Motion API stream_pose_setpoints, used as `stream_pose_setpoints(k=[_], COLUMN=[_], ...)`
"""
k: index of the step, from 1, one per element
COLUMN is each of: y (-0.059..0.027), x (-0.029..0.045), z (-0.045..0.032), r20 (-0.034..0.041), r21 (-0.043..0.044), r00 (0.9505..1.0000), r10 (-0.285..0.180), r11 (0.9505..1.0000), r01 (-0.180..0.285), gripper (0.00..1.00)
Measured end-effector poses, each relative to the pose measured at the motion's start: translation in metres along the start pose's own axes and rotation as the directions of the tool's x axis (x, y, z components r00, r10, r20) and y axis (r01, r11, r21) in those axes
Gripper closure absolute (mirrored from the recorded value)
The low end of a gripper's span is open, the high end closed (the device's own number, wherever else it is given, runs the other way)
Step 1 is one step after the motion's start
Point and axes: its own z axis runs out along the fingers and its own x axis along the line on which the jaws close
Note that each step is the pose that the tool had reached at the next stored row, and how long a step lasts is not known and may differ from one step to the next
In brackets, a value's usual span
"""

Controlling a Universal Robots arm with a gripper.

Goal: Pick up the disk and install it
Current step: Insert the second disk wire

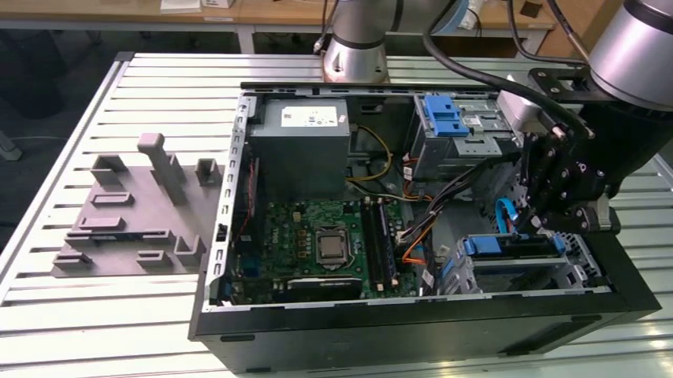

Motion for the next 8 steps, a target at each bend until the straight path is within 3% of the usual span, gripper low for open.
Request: stream_pose_setpoints(k=[8], y=[0.0], x=[0.0], z=[-0.0001], r20=[0.0], r21=[0.0], r00=[1.0], r10=[0.0], r11=[1.0], r01=[0.0], gripper=[0.89])
